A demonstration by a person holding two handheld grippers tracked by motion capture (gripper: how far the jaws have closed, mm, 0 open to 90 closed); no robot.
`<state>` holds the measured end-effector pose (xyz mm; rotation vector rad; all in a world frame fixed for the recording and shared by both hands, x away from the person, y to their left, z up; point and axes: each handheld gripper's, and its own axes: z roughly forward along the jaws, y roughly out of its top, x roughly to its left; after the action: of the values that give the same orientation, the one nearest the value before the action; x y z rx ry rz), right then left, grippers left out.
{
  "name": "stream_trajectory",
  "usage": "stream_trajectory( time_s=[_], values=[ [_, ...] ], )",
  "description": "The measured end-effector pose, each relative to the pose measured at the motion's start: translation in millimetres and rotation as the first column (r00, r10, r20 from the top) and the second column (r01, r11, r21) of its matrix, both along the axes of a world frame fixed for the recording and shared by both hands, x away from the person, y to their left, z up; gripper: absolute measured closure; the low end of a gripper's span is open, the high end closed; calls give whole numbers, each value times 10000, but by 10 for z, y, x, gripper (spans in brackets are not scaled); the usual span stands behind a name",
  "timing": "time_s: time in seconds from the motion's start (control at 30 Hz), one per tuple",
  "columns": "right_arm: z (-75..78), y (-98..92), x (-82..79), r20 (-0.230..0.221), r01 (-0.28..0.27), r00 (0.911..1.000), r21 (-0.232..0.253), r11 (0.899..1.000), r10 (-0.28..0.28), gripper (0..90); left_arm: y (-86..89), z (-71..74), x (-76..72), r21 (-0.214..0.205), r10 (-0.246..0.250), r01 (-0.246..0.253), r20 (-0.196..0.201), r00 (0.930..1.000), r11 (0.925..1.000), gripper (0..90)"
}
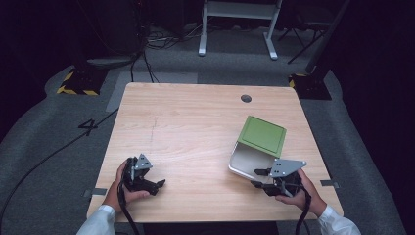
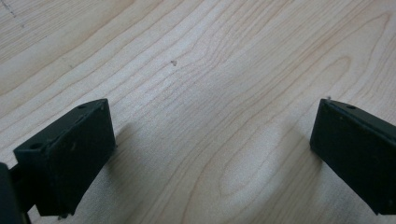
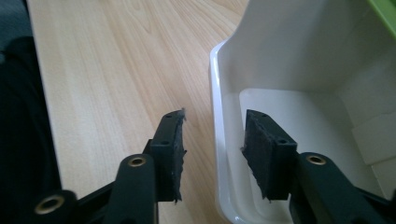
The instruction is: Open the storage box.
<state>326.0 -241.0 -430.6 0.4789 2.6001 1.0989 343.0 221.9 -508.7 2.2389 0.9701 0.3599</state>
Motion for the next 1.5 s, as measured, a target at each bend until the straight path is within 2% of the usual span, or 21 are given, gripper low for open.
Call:
stream_trajectory(
  time_s=[0.1, 0.2, 0.3, 0.43, 0.47, 0.53, 0.63, 0.73, 1.1, 1.5],
  values=[
    [1, 59, -16, 183, -32, 9998, -360, 9993, 39, 536, 0, 0, 0, -2, 2, -2, 0, 10000, 10000, 2],
    [13, 76, -32, 229, -212, 9995, -314, 9993, 219, 539, 0, 0, 0, -3, 1, -1, -2, 10000, 10000, 2],
    [-1, 138, -34, 192, -292, 9994, -492, 9984, 302, 519, 0, 0, 0, -3, 1, -1, -2, 10000, 10000, 2],
    [-71, 228, 25, -48, -118, 9999, -843, 9964, 115, 503, 0, 0, 0, -1, -1, 1, -2, 10000, 10000, 2],
    [-98, 265, 40, -41, -81, 10000, -1091, 9940, 77, 497, 0, 0, 0, -1, -1, 1, -2, 10000, 10000, 2],
    [-106, 283, 50, -142, -74, 9999, -1146, 9934, 58, 496, 0, 0, 0, -3, 0, 0, -2, 10000, 10000, 2],
    [-137, 328, 76, -423, -213, 9990, -1403, 9899, 155, 542, 0, 0, 0, -4, 1, -1, -1, 10000, 10000, 2],
    [-137, 342, 65, -667, -477, 9970, -1268, 9908, 394, 582, 0, 0, 0, -5, 3, -3, -2, 10000, 10000, 2],
    [-100, 381, -20, -1056, -986, 9904, -903, 9910, 889, 677, 0, 0, 0, -2, 1, -1, -3, 10000, 10000, 2],
    [-103, 421, -98, -1407, -1137, 9848, -785, 9904, 1019, 694, 0, 0, 0, -1, -1, 1, -1, 10000, 10000, 2]
  ],
)
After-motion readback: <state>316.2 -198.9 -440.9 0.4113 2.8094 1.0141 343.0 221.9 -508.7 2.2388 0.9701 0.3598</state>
